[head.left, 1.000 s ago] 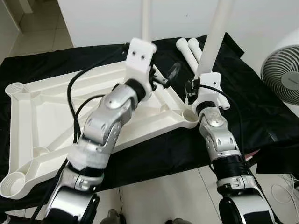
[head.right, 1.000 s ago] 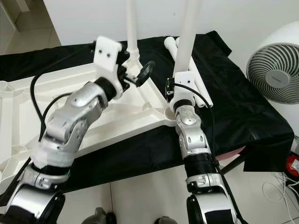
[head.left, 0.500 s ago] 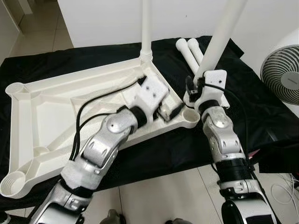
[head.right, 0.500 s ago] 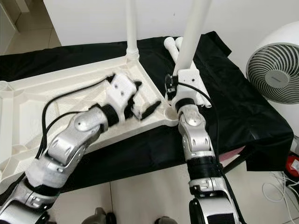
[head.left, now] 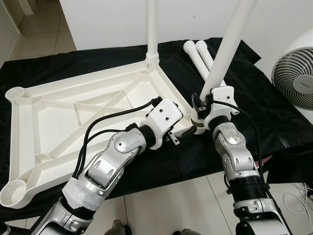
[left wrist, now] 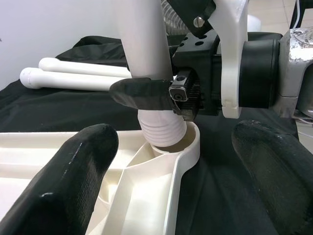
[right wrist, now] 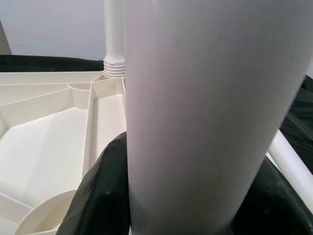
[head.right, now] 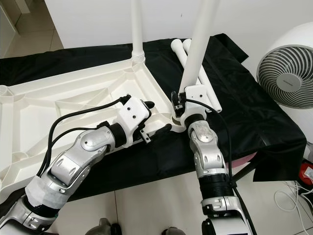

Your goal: Building children table

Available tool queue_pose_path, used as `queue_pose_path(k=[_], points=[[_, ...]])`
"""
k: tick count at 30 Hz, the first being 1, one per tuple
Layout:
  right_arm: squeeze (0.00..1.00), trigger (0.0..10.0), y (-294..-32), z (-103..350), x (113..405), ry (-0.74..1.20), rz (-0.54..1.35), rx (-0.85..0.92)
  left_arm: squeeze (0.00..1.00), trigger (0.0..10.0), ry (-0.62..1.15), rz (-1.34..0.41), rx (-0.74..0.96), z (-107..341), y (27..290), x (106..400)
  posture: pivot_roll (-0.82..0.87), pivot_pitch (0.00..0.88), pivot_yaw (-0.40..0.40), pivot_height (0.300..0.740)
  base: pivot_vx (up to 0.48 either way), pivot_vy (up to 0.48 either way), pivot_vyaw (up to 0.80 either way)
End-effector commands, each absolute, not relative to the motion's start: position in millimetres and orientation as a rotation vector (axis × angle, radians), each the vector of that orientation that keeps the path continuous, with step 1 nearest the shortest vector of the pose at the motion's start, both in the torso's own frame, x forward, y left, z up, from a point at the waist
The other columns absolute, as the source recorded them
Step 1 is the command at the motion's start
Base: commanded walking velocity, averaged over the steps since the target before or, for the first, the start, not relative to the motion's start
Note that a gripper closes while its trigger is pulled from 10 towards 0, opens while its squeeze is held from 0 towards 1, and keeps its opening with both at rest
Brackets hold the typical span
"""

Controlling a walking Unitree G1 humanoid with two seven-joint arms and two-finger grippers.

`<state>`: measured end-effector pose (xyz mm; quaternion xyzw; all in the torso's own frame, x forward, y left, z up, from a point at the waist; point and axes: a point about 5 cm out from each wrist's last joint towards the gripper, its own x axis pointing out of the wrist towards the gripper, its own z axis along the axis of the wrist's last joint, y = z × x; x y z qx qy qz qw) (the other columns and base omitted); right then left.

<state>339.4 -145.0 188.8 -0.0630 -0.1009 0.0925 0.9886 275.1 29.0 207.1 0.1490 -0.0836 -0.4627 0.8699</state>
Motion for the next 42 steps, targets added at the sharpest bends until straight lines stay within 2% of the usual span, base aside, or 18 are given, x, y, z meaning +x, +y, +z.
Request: queue_pose_path(k=[1,8,15,31,42], points=[[0.0,10.0,-142.4,185.1,336.6,-0.197,0.207,-0.14,0.0,10.0,-0.152,-1.055,0.336,200.6,26.7,270.6,-0.09,0.11,0.035,0.74,0.0,0.0,0.0],[0.0,10.0,-135.1,176.1,328.0,-0.19,0.302,-0.18,0.0,10.0,-0.151,-1.078,0.312,201.2,22.1,265.0,-0.08,0.111,0.039,0.74,0.0,0.0,0.0],[0.0,10.0,-140.8,167.7,320.2,-0.171,0.333,-0.216,0.0,10.0,-0.162,-1.084,0.305,202.9,19.8,263.4,-0.08,0.114,0.039,0.74,0.0,0.0,0.0],[0.0,10.0,-158.3,158.2,324.3,-0.13,0.272,-0.139,0.0,10.0,-0.167,-1.107,0.296,204.9,17.2,260.0,-0.09,0.12,0.055,0.74,0.0,0.0,0.0],[0.0,10.0,-152.5,149.6,312.9,-0.13,0.412,-0.208,0.0,10.0,-0.16,-1.128,0.305,203.8,16.3,257.5,-0.09,0.112,0.061,0.74,0.0,0.0,0.0]])
